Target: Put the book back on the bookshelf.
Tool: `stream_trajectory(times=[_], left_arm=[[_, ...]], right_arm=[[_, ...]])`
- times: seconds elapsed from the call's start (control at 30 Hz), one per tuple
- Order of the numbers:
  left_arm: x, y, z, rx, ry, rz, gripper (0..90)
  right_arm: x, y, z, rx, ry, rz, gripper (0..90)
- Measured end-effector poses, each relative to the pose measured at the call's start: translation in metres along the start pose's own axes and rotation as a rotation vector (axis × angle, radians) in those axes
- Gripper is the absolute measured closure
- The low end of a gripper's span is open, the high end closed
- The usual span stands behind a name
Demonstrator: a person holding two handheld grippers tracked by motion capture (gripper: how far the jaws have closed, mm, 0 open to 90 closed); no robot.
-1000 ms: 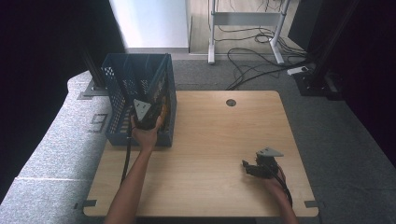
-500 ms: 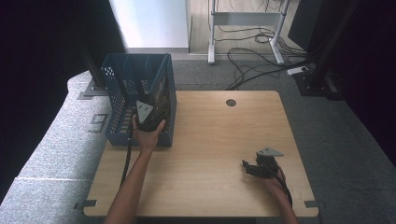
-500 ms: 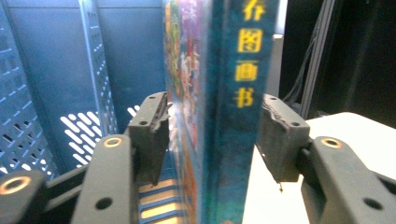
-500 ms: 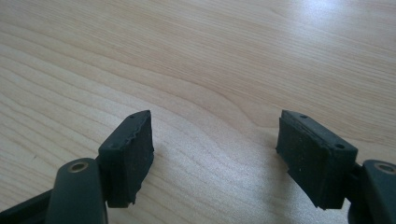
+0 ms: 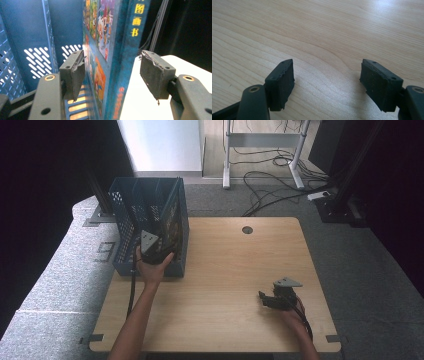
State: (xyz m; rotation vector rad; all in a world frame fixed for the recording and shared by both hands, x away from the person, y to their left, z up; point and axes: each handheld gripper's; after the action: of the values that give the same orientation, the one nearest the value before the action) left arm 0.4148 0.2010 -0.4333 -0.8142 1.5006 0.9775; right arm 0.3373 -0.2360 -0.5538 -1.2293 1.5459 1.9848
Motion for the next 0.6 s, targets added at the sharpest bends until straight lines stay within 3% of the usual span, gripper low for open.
stream_trajectory(times=[0.3, 0.6], left_arm=[[0.007, 0.020, 0.000, 0.048, 0.020, 0.031, 34.5], [0.026, 0.044, -0.004, 0.097, 0.019, 0.079, 34.4]], right_arm=[[0.002, 0.003, -0.002, 0.005, -0.011, 0.002, 26.7], [0.003, 0.004, -0.005, 0.013, -0.011, 0.010, 26.4]])
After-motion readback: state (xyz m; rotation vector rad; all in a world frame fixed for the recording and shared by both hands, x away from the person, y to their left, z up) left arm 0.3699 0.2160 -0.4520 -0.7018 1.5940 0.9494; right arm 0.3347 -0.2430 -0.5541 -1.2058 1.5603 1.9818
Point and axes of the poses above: each handheld gripper's, and its own axes: y roughly backward along the jaws, x roughly out of its underside, z roughly to its left, and after that the axes turned 2 degrees about -z, right-handed
